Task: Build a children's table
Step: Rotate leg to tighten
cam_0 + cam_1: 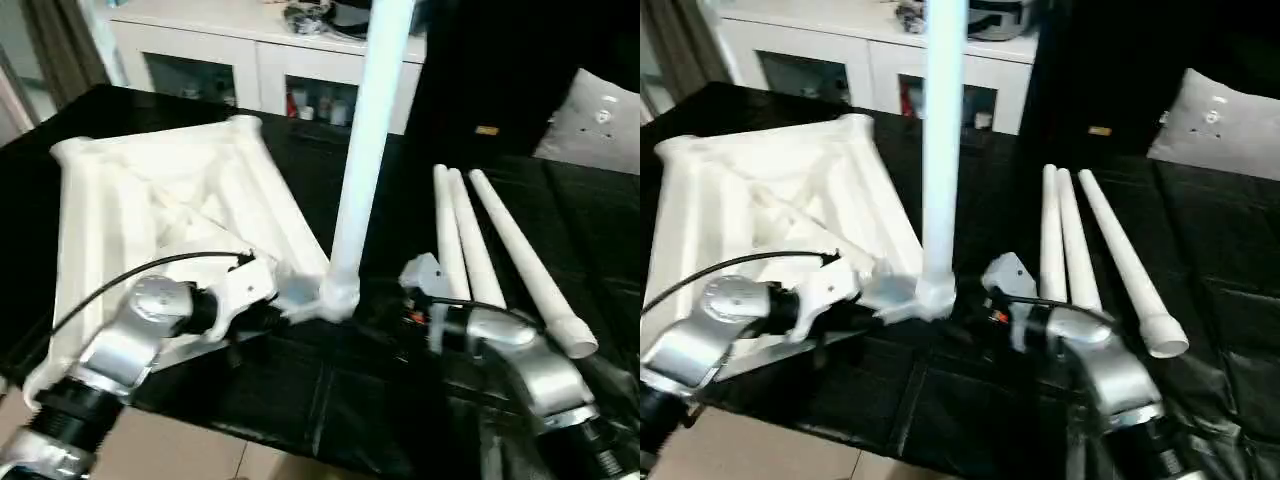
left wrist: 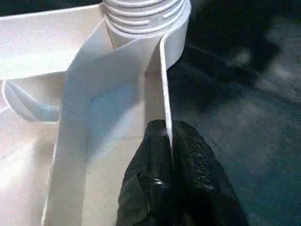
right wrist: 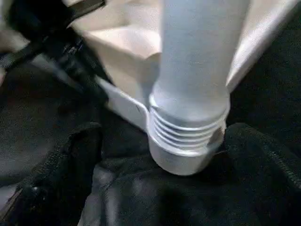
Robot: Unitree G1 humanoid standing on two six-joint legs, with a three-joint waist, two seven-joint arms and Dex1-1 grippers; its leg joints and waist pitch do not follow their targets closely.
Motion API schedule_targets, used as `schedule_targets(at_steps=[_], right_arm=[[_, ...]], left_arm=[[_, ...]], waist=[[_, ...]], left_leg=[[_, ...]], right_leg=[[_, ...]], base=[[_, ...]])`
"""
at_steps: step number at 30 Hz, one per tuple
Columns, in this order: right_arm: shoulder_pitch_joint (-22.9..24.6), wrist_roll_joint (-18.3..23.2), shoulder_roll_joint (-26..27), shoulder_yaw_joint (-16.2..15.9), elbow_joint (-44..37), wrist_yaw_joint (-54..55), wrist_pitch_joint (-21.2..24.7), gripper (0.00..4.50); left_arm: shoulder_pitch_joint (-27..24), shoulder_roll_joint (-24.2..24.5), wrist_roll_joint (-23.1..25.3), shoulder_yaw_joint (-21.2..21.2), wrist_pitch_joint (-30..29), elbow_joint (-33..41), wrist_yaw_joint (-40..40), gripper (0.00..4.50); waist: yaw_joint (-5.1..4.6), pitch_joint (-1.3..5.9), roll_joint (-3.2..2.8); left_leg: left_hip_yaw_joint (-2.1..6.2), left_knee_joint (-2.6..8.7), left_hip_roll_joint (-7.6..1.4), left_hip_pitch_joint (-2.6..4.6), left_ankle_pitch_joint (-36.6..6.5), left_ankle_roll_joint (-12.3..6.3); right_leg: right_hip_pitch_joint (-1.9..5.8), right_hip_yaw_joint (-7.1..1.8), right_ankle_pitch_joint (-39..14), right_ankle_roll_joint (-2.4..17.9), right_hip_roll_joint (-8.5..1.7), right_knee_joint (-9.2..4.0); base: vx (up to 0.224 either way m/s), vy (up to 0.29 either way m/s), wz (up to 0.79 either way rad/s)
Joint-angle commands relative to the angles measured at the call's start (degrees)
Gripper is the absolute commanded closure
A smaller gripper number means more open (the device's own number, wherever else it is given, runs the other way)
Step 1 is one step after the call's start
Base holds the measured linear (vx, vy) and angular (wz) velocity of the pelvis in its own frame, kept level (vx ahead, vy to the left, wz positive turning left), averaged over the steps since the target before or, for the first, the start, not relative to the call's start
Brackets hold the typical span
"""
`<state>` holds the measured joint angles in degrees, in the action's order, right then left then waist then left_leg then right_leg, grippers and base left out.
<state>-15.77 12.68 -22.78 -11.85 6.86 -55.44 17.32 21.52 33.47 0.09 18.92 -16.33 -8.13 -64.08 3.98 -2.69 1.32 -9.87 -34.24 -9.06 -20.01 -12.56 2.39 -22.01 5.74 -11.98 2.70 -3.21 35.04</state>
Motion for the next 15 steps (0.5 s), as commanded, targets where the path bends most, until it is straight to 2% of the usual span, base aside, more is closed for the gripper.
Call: schedule_targets(at_steps=[1,4,5,7,8,10,13,15], right_arm=[[-1.24,0.3,-1.18,-0.64,-0.75,-2.38,0.34,0.03],[-2.58,-0.98,-2.7,-1.72,0.44,-4.56,0.23,0.03],[-2.95,-1.18,-2.86,-1.94,0.87,-5.04,0.05,0.03],[-3.49,-1.3,-3.05,-2.2,1.51,-5.72,-0.79,0.03],[-3.64,-0.87,-3.07,-2.26,1.65,-6.29,-0.59,0.03],[-4.07,-0.15,-3.47,-2.7,1.82,-7.63,0.63,0.19],[-4.24,-0.13,-3.62,-3.05,1.89,-8.27,0.67,0.19],[-4.17,0.14,-3.78,-3.52,1.67,-9.1,1.12,0.48]], left_arm=[[0.72,-0.07,0.1,3.05,2.53,0.65,-3.84,4.5],[1.21,1.17,-0.15,3.94,4.0,0.33,-6.94,4.5],[1.27,1.52,-0.3,4.24,4.38,0.39,-7.87,4.5],[1.38,2.0,-0.58,4.73,5.48,0.22,-9.07,4.5],[1.41,2.18,-0.64,4.99,6.0,0.21,-9.6,4.5],[1.51,2.47,-0.58,5.33,7.12,-0.04,-10.8,4.5],[1.59,2.71,-0.09,5.5,7.86,-0.28,-11.31,4.5],[1.83,2.88,0.31,5.56,8.51,-0.9,-11.44,4.5]], waist=[[-0.11,2.97,-0.52],[0.37,3.03,-0.31],[0.46,3.05,-0.02],[0.74,3.04,-0.19],[0.67,3.05,0.03],[0.77,3.12,0.01],[0.76,3.13,-0.03],[0.77,3.12,-0.01]], left_leg=[[1.66,3.87,-4.95,0.26,-4.57,-4.21],[1.63,3.88,-4.98,0.34,-4.23,-3.6],[1.56,3.87,-4.93,0.34,-4.19,-3.63],[1.57,3.86,-4.92,0.38,-4.33,-3.46],[1.54,3.87,-4.93,0.33,-4.33,-3.38],[1.61,3.85,-4.96,0.22,-3.79,-3.52],[1.59,3.84,-4.96,0.26,-3.92,-3.32],[1.56,3.81,-4.92,0.25,-4.08,-3.12]], right_leg=[[3.07,-4.56,-7.07,11.0,-6.37,-4.11],[3.02,-4.58,-7.32,10.95,-6.42,-3.97],[3.03,-4.57,-7.46,10.84,-6.42,-4.03],[2.95,-4.58,-8.0,10.68,-6.5,-4.02],[3.01,-4.58,-7.95,10.64,-6.48,-3.97],[3.12,-4.54,-7.22,10.65,-6.48,-3.82],[3.08,-4.52,-7.32,10.56,-6.51,-3.83],[3.1,-4.52,-7.84,10.43,-6.51,-3.92]], base=[[0.0,0.0,0.0],[0.0,0.0,0.0],[0.0,0.0,0.0],[0.0,0.0,0.0],[0.0,0.0,0.0],[0.0,0.0,0.0],[0.0,0.0,0.0],[0.0,0.0,0.0]])
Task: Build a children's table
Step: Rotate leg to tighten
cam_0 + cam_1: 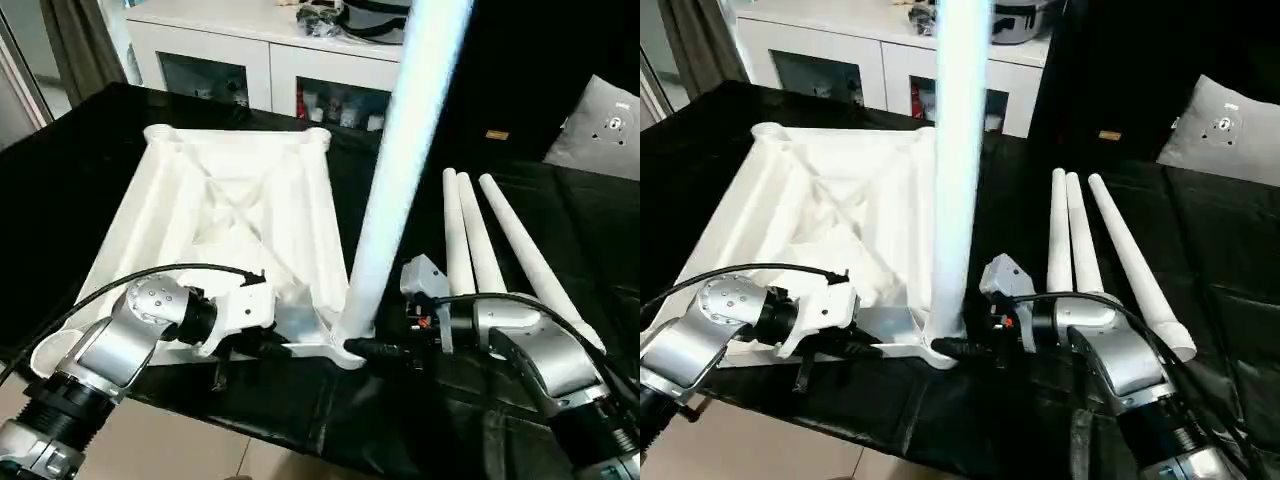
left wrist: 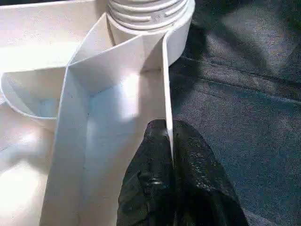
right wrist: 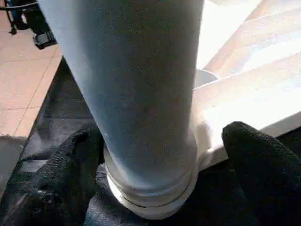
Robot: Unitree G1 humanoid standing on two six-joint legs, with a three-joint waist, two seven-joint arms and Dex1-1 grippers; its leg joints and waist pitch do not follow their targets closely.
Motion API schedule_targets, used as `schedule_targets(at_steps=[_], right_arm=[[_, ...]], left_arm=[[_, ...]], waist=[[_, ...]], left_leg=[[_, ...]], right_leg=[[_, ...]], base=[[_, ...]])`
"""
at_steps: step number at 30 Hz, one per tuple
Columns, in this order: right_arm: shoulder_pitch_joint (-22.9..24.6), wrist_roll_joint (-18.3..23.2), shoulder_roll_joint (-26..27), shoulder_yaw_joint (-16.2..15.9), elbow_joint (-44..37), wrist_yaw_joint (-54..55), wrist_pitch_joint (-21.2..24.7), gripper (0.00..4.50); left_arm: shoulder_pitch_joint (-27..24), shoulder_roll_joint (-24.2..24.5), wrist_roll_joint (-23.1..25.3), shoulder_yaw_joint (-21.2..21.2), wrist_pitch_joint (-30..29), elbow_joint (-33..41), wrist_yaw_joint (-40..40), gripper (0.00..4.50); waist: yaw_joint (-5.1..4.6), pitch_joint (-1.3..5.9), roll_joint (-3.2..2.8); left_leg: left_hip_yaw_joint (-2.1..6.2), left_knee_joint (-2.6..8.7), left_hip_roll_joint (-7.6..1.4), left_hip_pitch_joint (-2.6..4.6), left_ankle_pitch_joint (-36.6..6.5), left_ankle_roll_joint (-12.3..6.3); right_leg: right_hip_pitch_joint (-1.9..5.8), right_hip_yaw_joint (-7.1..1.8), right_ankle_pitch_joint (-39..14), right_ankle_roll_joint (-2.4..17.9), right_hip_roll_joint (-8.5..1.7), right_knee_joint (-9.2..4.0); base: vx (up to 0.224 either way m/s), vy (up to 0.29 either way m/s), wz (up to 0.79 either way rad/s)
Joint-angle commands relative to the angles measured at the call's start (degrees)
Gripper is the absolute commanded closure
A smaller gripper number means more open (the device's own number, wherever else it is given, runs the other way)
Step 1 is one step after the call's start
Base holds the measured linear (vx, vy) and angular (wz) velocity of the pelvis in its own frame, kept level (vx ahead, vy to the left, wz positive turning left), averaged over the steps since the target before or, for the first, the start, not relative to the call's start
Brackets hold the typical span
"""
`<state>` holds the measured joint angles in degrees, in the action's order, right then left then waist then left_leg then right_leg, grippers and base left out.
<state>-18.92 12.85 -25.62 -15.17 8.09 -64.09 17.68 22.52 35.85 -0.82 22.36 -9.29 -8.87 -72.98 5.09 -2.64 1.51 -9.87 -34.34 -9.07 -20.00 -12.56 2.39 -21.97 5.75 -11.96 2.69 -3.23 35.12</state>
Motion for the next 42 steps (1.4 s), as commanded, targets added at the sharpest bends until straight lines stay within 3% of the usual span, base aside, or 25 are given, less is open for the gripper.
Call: schedule_targets(at_steps=[1,4,5,6,7,9,15,20,21,22,24,25,26,27,28,29,30,31,32,33,34,35,37,39,42], right_arm=[[-0.96,0.19,-1.02,-0.3,0.44,-0.73,0.98,0.54],[-0.71,0.28,-1.04,-0.71,0.29,-1.1,1.01,0.66],[-0.63,0.15,-0.92,-0.78,0.32,-1.11,0.8,0.91],[-0.66,-0.06,-0.78,-0.77,0.41,-1.03,0.55,0.97],[-0.7,0.0,-0.55,-0.72,0.46,-1.0,0.65,0.97],[-0.77,-0.03,-0.29,-0.75,0.57,-0.97,0.58,1.23],[-0.83,0.21,0.08,-0.91,0.82,-0.97,0.54,1.73],[0.32,0.81,0.75,-0.97,-0.11,-0.51,1.64,1.79],[1.24,1.42,1.37,-0.71,-1.03,0.24,2.55,1.8],[2.04,2.08,2.09,-0.47,-1.98,1.08,3.53,1.8],[3.5,2.31,4.25,0.23,-3.39,4.86,4.81,1.8],[3.94,2.19,5.08,0.47,-3.71,6.37,5.05,1.8],[5.0,1.74,7.53,0.86,-4.17,10.28,5.39,1.8],[5.0,1.74,7.53,0.86,-4.17,10.28,5.39,1.8],[5.37,1.03,9.29,1.15,-4.03,13.35,5.68,1.8],[5.6,0.53,10.87,1.42,-3.83,15.95,6.11,1.8],[5.76,0.06,12.54,1.58,-3.55,18.39,6.47,1.8],[5.77,-0.07,13.0,1.64,-3.46,19.04,6.54,1.8],[5.71,-0.98,17.94,2.7,-2.46,25.94,7.7,1.8],[5.71,-0.98,17.94,2.7,-2.46,25.94,7.7,1.8],[5.7,-1.04,20.89,3.5,-2.14,29.55,8.66,1.8],[5.44,-2.1,25.18,4.62,-0.55,36.08,9.32,1.8],[5.13,-3.89,28.12,5.08,1.47,41.54,8.86,1.8],[4.71,-5.0,29.74,5.78,3.1,44.93,8.3,1.8],[4.13,-5.38,31.24,7.03,4.67,47.45,6.69,1.8]], left_arm=[[0.99,0.57,1.42,2.24,1.84,-0.42,-2.56,4.5],[1.22,0.65,1.51,2.25,2.15,-0.77,-2.54,4.5],[1.17,0.68,1.45,2.25,2.28,-0.79,-2.55,4.5],[1.17,0.7,1.41,2.27,2.46,-0.86,-2.62,4.5],[1.16,0.73,1.4,2.3,2.66,-0.93,-2.7,4.5],[1.24,0.62,1.49,2.39,2.97,-1.22,-2.71,4.5],[1.47,0.52,1.64,2.41,3.54,-1.79,-2.84,4.5],[0.97,0.33,1.33,1.94,2.83,-1.42,-2.37,4.5],[0.66,-0.16,1.2,1.51,1.59,-0.94,-1.15,4.5],[0.34,-0.56,1.04,1.01,0.16,-0.4,0.05,4.5],[-0.25,-2.12,0.45,-0.55,-4.09,1.19,3.67,4.5],[-0.44,-2.8,0.2,-1.22,-5.78,1.77,5.15,4.5],[-0.68,-4.95,-1.27,-2.93,-10.4,4.02,8.31,4.5],[-0.68,-4.95,-1.27,-2.93,-10.4,4.02,8.31,4.5],[-0.76,-5.98,-1.82,-3.69,-13.08,5.46,9.88,4.5],[-0.77,-6.73,-1.99,-4.17,-15.13,6.56,11.16,4.5],[-0.79,-7.14,-1.55,-4.3,-16.65,7.47,12.26,4.5],[-0.79,-7.26,-1.33,-4.27,-17.05,7.66,12.56,4.5],[-0.87,-9.46,0.4,-4.61,-21.04,9.21,16.45,4.5],[-0.87,-9.46,0.4,-4.61,-21.04,9.21,16.45,4.5],[-0.89,-11.2,1.09,-4.98,-23.52,10.07,18.99,4.5],[-0.51,-15.02,2.78,-5.78,-27.2,10.26,24.68,4.5],[0.3,-19.16,4.13,-6.79,-29.7,9.79,30.76,4.5],[1.45,-22.09,4.72,-7.72,-30.27,8.9,35.2,4.5],[2.81,-24.97,4.41,-8.63,-30.25,8.22,38.6,4.5]], waist=[[-0.31,3.08,-0.08],[-0.29,3.14,-0.22],[-0.3,3.13,-0.21],[-0.34,3.13,0.02],[-0.22,3.1,-0.34],[-0.3,3.13,0.05],[-0.21,3.13,-0.04],[-0.22,3.11,-0.14],[-0.27,3.12,0.18],[-0.12,3.08,-0.49],[-0.29,3.05,-0.15],[-0.31,2.85,-0.33],[-0.45,2.76,-0.12],[-0.5,2.7,-0.12],[-0.39,2.59,-0.13],[-0.76,2.59,-0.11],[-1.2,2.55,-0.44],[-1.51,2.54,-0.29],[-1.94,2.51,-0.45],[-2.28,2.51,-0.4],[-2.52,2.5,0.12],[-2.9,2.43,-0.24],[-3.04,2.61,-0.06],[-2.93,2.66,-0.32],[-2.82,3.04,-0.25]], left_leg=[[1.58,3.91,-4.86,0.18,-3.83,-3.22],[1.62,3.88,-4.88,0.14,-3.3,-3.26],[1.62,3.89,-4.9,0.15,-3.46,-3.23],[1.56,3.87,-4.9,0.16,-3.67,-3.2],[1.62,3.88,-4.86,0.17,-3.74,-3.13],[1.59,3.89,-4.89,0.17,-3.73,-3.06],[1.6,3.9,-4.91,0.18,-3.69,-2.96],[1.59,3.88,-4.88,0.17,-3.74,-2.91],[1.54,3.88,-4.9,0.19,-3.72,-2.95],[1.63,3.9,-4.92,0.25,-3.75,-2.8],[1.67,4.05,-5.11,0.28,-4.35,-2.29],[1.64,4.15,-5.11,0.37,-5.4,-1.62],[1.63,4.18,-4.91,0.39,-7.18,-1.02],[1.64,4.21,-4.9,0.43,-7.53,-0.66],[1.71,4.19,-4.7,0.54,-8.52,-0.56],[1.9,4.47,-4.87,0.16,-8.22,0.05],[2.06,4.58,-4.88,0.27,-9.63,0.51],[2.14,4.6,-4.77,0.25,-10.1,0.55],[2.17,4.61,-4.69,0.23,-10.44,0.56],[2.08,4.53,-4.68,0.21,-10.51,0.73],[2.08,4.41,-4.42,0.23,-10.86,0.54],[2.04,4.48,-4.56,0.24,-10.07,0.74],[2.11,4.36,-4.49,0.27,-9.73,0.83],[2.05,4.3,-4.5,0.31,-8.79,0.39],[1.83,4.11,-4.52,0.07,-6.23,-0.53]], right_leg=[[3.1,-4.52,-7.83,10.32,-6.44,-3.97],[3.1,-4.5,-7.4,10.16,-6.43,-3.87],[3.08,-4.48,-7.45,10.19,-6.44,-3.92],[3.08,-4.49,-7.73,10.19,-6.45,-3.97],[3.05,-4.49,-8.11,10.22,-6.48,-3.94],[3.08,-4.49,-8.14,10.1,-6.42,-3.98],[3.05,-4.48,-8.48,9.96,-6.48,-3.94],[3.01,-4.47,-8.8,9.87,-6.45,-4.01],[3.02,-4.49,-8.73,9.84,-6.44,-4.02],[2.94,-4.52,-8.68,9.94,-6.51,-3.94],[2.96,-4.5,-8.74,10.0,-6.47,-3.97],[2.84,-4.55,-10.39,10.06,-6.65,-4.21],[2.85,-4.47,-13.93,9.4,-6.63,-4.68],[2.85,-4.49,-15.43,9.01,-6.68,-4.81],[2.68,-4.39,-19.19,7.8,-6.68,-5.4],[2.92,-4.42,-19.44,7.5,-6.68,-5.13],[2.68,-4.3,-20.64,7.0,-6.54,-5.44],[2.7,-4.25,-21.02,6.85,-6.52,-5.52],[2.66,-4.37,-20.89,6.88,-6.46,-5.52],[2.57,-4.46,-20.68,7.09,-6.44,-5.49],[2.59,-4.25,-22.42,6.62,-6.44,-5.83],[2.38,-4.48,-21.98,7.0,-6.46,-5.71],[2.5,-4.34,-22.06,6.84,-6.53,-5.82],[2.47,-4.45,-19.53,7.16,-6.4,-5.73],[2.67,-4.59,-12.48,8.56,-6.31,-5.03]], base=[[0.0,0.0,0.0],[0.0,0.0,0.0],[0.0,0.0,0.0],[0.0,0.0,0.0],[0.0,0.0,0.0],[0.0,0.0,0.0],[0.0,0.0,0.0],[0.0,0.0,0.0],[0.0,0.0,0.0],[0.0,0.0,0.0],[0.0,0.0,0.0],[0.0,0.0,0.0],[0.0,0.0,0.0],[0.0,0.0,0.0],[0.0,0.0,0.0],[0.0,0.0,0.0],[0.0,0.0,0.0],[0.0,0.0,0.0],[0.0,0.0,0.0],[0.0,0.0,0.0],[0.0,0.0,0.0],[0.0,0.0,0.0],[0.0,0.0,0.0],[0.0,0.0,0.0],[0.0,0.0,0.0]])
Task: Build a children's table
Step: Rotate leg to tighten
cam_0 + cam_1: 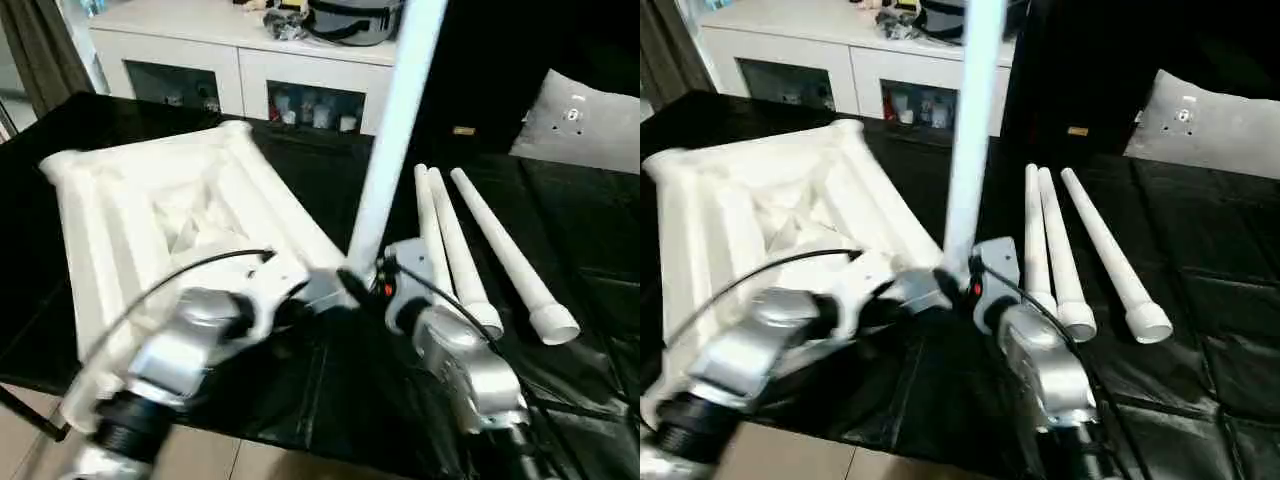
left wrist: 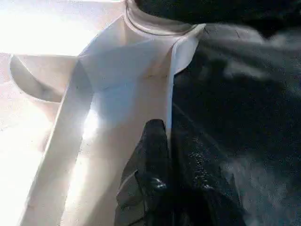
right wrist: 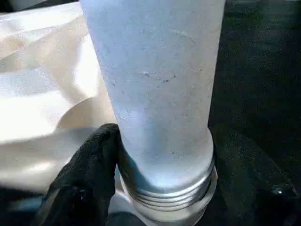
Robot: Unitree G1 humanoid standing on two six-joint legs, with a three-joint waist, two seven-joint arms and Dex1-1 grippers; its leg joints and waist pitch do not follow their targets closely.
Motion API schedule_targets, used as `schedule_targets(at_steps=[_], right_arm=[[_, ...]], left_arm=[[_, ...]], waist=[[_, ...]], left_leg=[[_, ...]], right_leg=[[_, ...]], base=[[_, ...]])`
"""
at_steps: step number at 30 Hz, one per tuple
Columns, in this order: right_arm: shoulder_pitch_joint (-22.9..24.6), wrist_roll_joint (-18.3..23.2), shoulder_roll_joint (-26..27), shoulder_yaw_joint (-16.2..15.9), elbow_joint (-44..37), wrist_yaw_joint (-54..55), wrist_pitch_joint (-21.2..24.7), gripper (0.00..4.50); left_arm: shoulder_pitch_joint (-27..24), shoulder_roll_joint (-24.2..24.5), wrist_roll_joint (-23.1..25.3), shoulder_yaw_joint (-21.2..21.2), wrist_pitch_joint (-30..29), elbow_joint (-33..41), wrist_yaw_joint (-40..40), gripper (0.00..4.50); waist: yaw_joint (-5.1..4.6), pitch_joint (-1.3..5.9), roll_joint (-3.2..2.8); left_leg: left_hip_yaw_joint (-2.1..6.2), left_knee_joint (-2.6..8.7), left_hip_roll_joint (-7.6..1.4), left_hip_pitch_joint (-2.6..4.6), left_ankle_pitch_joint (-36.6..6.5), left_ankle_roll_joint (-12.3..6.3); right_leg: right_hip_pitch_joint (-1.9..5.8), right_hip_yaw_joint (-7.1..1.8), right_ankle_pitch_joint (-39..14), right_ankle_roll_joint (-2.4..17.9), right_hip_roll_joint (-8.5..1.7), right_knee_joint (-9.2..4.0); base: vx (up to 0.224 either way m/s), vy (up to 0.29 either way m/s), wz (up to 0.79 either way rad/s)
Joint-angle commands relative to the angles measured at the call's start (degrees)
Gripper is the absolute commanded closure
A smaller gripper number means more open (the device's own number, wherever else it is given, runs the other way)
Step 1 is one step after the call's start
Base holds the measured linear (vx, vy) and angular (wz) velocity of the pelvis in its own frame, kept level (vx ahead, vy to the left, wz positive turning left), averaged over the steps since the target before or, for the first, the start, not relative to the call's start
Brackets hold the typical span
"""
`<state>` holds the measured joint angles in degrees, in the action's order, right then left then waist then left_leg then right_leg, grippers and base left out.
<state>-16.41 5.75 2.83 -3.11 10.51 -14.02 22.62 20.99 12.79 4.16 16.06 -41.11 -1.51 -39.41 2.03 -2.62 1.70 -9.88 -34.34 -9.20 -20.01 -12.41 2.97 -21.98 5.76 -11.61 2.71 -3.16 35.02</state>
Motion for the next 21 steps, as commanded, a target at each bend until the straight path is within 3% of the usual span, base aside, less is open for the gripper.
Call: schedule_targets(at_steps=[1,2,5,8,11,15,16,17,21], right_arm=[[1.47,1.66,3.2,-4.71,2.53,-2.27,1.25,1.8],[1.32,1.13,3.2,-4.07,2.71,-1.81,-0.45,1.45],[1.31,1.34,3.07,-2.6,2.34,-1.9,-1.54,1.21],[1.41,1.67,2.19,-2.4,1.77,-2.98,-2.25,0.9],[1.91,2.02,-1.52,-3.07,-0.54,-7.87,-4.69,0.52],[2.16,3.38,-5.89,-4.21,-4.32,-14.97,-4.56,0.21],[2.03,4.05,-6.84,-3.94,-5.26,-16.35,-4.21,0.12],[1.71,4.02,-8.47,-4.04,-6.04,-17.94,-4.1,0.09],[0.64,4.37,-13.9,-5.17,-7.66,-24.5,-3.62,0.04]], left_arm=[[4.59,-2.55,-0.73,-2.45,1.28,1.0,5.48,4.5],[4.84,-3.04,-0.9,-2.33,1.76,1.17,5.26,4.5],[4.74,-2.67,-0.35,-1.96,1.98,1.43,3.97,4.5],[4.43,-1.6,-0.12,-1.53,2.22,1.39,3.14,4.5],[4.03,2.29,0.17,-0.47,5.15,0.01,0.74,4.5],[3.73,5.86,0.02,0.48,8.34,-1.51,-3.58,4.5],[3.67,6.73,-0.03,0.6,9.1,-2.02,-4.55,4.5],[3.6,7.92,-0.14,0.96,10.69,-2.72,-6.24,4.5],[3.35,11.62,-0.73,2.37,15.62,-4.84,-11.27,4.5]], waist=[[0.35,3.07,-0.44],[0.33,3.06,-0.5],[0.3,3.1,-0.54],[0.15,2.89,-0.77],[-0.15,2.99,-0.83],[0.08,2.94,-0.87],[0.24,2.96,-1.13],[0.31,2.89,-0.9],[0.62,2.83,-1.07]], left_leg=[[1.85,4.08,-4.34,-0.27,-4.7,-1.77],[1.85,4.07,-4.37,-0.3,-3.9,-2.34],[1.82,4.05,-4.37,-0.3,-3.52,-2.81],[1.89,4.16,-4.38,-0.31,-5.28,-2.92],[2.0,4.05,-4.31,-0.47,-5.64,-3.18],[1.86,3.97,-4.43,-0.34,-4.73,-3.71],[1.86,3.91,-4.44,-0.27,-4.42,-4.04],[1.93,3.99,-4.54,-0.25,-4.28,-4.36],[1.74,3.99,-4.53,0.05,-5.81,-3.95]], right_leg=[[2.97,-4.59,-10.27,8.72,-6.39,-4.64],[2.96,-4.56,-8.55,8.9,-6.32,-4.5],[3.08,-4.53,-6.9,9.27,-6.33,-4.34],[3.15,-4.47,-8.62,9.05,-6.33,-4.63],[3.35,-4.45,-9.19,8.76,-6.35,-4.69],[3.22,-4.46,-8.66,9.16,-6.21,-4.61],[3.19,-4.52,-7.52,9.2,-6.18,-4.41],[3.23,-4.47,-6.74,9.08,-6.11,-4.47],[2.99,-4.54,-8.83,9.49,-6.2,-4.48]], base=[[0.0,0.0,0.0],[0.0,0.0,0.0],[0.0,0.0,0.0],[0.0,0.0,0.0],[0.0,0.0,0.0],[0.0,0.0,0.0],[0.0,0.0,0.0],[0.0,0.0,0.0],[0.0,0.0,0.0]])
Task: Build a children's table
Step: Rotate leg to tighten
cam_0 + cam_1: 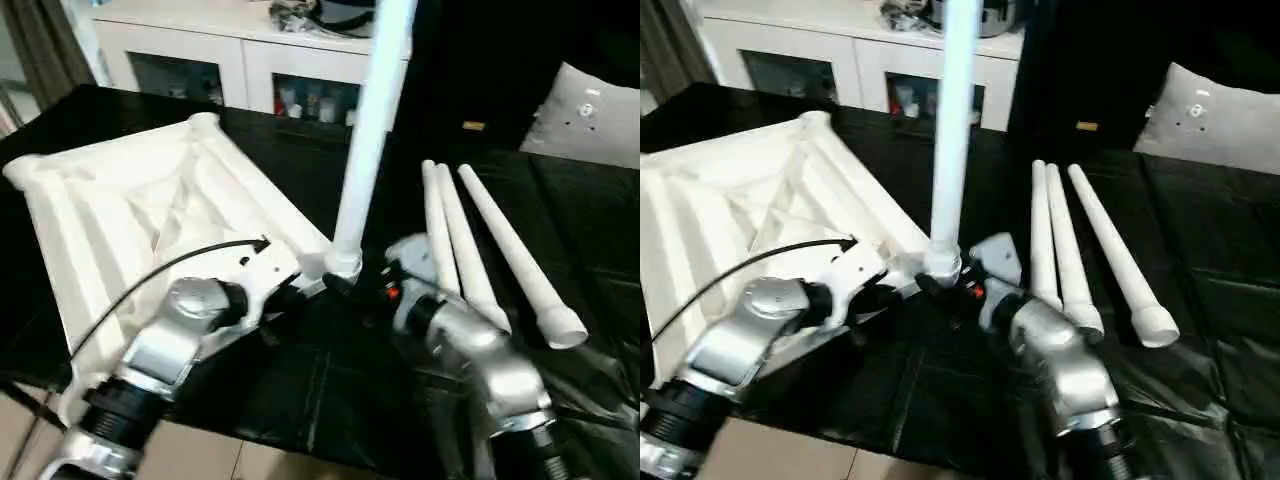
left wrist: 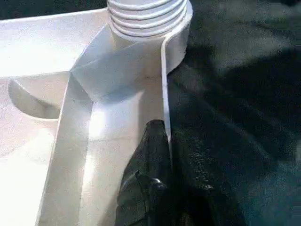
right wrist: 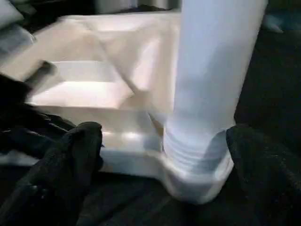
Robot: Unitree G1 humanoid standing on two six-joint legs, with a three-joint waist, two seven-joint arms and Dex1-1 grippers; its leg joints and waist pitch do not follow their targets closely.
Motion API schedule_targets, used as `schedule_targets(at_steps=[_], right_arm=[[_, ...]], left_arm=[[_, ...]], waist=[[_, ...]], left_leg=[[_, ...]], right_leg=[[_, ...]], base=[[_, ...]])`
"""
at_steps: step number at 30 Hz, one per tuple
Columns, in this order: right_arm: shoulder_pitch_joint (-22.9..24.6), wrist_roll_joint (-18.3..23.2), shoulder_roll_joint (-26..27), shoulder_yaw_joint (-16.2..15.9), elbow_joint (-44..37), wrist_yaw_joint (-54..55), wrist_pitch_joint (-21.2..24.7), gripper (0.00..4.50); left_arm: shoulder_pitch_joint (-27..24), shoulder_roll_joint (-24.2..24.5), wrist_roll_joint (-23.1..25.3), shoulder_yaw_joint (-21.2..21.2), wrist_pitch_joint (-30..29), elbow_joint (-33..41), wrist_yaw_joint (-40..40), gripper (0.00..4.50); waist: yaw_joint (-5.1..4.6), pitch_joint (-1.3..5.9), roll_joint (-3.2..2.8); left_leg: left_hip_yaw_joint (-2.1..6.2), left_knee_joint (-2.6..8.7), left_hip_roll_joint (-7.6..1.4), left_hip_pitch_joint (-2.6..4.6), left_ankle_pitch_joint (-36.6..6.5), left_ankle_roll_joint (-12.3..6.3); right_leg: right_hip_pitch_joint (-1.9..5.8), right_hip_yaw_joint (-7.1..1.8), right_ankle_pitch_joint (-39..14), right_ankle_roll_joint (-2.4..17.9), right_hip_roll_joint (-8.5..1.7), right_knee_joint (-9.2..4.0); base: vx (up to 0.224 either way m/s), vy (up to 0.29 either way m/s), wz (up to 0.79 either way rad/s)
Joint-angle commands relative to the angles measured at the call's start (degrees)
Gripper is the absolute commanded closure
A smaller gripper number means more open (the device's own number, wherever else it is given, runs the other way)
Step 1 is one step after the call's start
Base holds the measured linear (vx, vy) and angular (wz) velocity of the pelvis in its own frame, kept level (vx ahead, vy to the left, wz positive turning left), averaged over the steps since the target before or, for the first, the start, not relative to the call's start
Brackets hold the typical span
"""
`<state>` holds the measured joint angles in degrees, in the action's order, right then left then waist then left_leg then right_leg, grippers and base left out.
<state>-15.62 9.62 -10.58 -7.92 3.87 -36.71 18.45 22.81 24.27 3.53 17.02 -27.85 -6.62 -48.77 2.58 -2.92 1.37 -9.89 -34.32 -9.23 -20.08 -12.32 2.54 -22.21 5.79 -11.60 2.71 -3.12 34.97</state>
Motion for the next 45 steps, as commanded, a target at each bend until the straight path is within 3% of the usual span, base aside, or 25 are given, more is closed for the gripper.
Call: schedule_targets(at_steps=[1,7,8,12,17,18,22,23,34,35,38,40,45], right_arm=[[-0.47,1.01,-2.43,-1.04,-1.63,-4.6,1.0,0.04],[-1.95,2.54,-10.44,-4.18,-3.86,-16.05,2.64,0.04],[-2.21,2.69,-11.88,-4.8,-4.02,-18.09,2.99,0.04],[-2.76,3.16,-15.24,-6.16,-3.81,-22.34,4.24,0.04],[-4.9,-0.34,-15.19,-7.45,0.56,-21.37,0.94,0.04],[-5.01,-0.8,-15.45,-8.06,0.51,-21.87,0.99,0.04],[-4.99,0.21,-15.15,-8.52,0.3,-22.89,2.19,0.04],[-5.03,0.49,-15.08,-8.6,0.38,-23.03,2.33,0.32],[-3.77,1.86,-15.05,-9.75,0.66,-24.9,3.49,1.09],[-3.71,1.98,-15.03,-9.75,0.64,-25.0,3.65,1.17],[-3.69,2.14,-15.12,-9.79,0.62,-25.26,4.04,1.4],[-3.62,2.16,-15.23,-9.8,0.73,-25.33,4.2,1.55],[-3.37,2.17,-15.02,-9.75,1.35,-24.92,4.35,1.89]], left_arm=[[1.36,1.25,-0.3,1.83,4.19,-0.37,-3.64,4.5],[0.58,6.94,-0.85,5.05,13.13,-2.27,-14.06,4.5],[0.55,7.78,-1.06,5.57,14.93,-2.64,-16.03,4.5],[0.66,9.28,-1.54,6.4,17.65,-3.66,-19.48,4.5],[0.22,11.54,-2.98,7.3,20.35,-3.01,-24.95,4.5],[0.18,11.58,-3.13,7.15,20.84,-3.13,-25.56,4.5],[0.22,11.85,-3.28,7.17,21.89,-3.41,-26.62,4.5],[0.2,11.9,-3.34,7.17,22.06,-3.42,-26.73,4.5],[0.11,11.9,-3.82,7.13,22.55,-3.24,-27.91,4.5],[0.12,11.97,-3.76,7.12,22.73,-3.31,-27.96,4.5],[0.14,12.06,-3.78,7.09,22.77,-3.39,-28.05,4.5],[-0.03,12.19,-3.93,7.09,22.49,-3.21,-28.2,4.5],[-0.4,12.35,-3.95,6.91,21.98,-2.94,-28.06,4.5]], waist=[[0.26,3.05,-0.59],[1.07,3.1,-0.46],[1.11,3.11,-0.12],[1.5,3.12,-0.25],[2.17,3.2,0.16],[2.22,3.2,-0.03],[2.19,3.28,0.15],[2.19,3.26,0.15],[2.24,3.33,0.24],[2.31,3.34,-0.08],[2.2,3.36,0.36],[2.27,3.35,0.1],[2.26,3.35,0.26]], left_leg=[[1.77,3.99,-4.48,0.16,-6.05,-3.63],[1.75,4.01,-4.58,0.19,-6.0,-3.69],[1.68,4.02,-4.59,0.2,-5.94,-3.63],[1.72,4.04,-4.73,0.3,-5.88,-3.22],[1.5,3.99,-4.71,0.5,-5.38,-2.3],[1.54,4.07,-4.72,0.44,-5.19,-2.24],[1.57,4.04,-4.86,0.41,-4.97,-2.39],[1.59,4.05,-4.84,0.39,-5.06,-2.39],[1.53,3.96,-4.8,0.37,-4.56,-2.45],[1.59,3.94,-4.77,0.29,-4.49,-2.39],[1.53,3.94,-4.76,0.29,-4.53,-2.42],[1.57,3.94,-4.8,0.3,-4.44,-2.38],[1.53,3.91,-4.73,0.3,-4.65,-2.19]], right_leg=[[3.16,-4.54,-9.17,9.39,-6.2,-4.55],[3.19,-4.56,-9.38,9.43,-6.4,-4.41],[3.25,-4.57,-9.91,9.13,-6.33,-4.41],[3.13,-4.54,-10.27,9.34,-6.43,-4.26],[2.92,-4.61,-10.97,9.58,-6.6,-4.21],[2.95,-4.56,-10.74,9.62,-6.52,-4.08],[3.04,-4.61,-9.01,9.71,-6.54,-3.87],[3.08,-4.59,-9.22,9.72,-6.58,-3.87],[3.11,-4.58,-9.09,9.7,-6.53,-3.84],[3.18,-4.57,-9.08,9.68,-6.59,-3.82],[3.21,-4.55,-9.03,9.64,-6.51,-3.88],[3.16,-4.54,-9.07,9.71,-6.55,-3.82],[3.17,-4.56,-9.51,9.57,-6.54,-3.88]], base=[[0.0,0.0,0.0],[0.0,0.0,0.0],[0.0,0.0,0.0],[0.0,0.0,0.0],[0.0,0.0,0.0],[0.0,0.0,0.0],[0.0,0.0,0.0],[0.0,0.0,0.0],[0.0,0.0,0.0],[0.0,0.0,0.0],[0.0,0.0,0.0],[0.0,0.0,0.0],[0.0,0.0,0.0]])
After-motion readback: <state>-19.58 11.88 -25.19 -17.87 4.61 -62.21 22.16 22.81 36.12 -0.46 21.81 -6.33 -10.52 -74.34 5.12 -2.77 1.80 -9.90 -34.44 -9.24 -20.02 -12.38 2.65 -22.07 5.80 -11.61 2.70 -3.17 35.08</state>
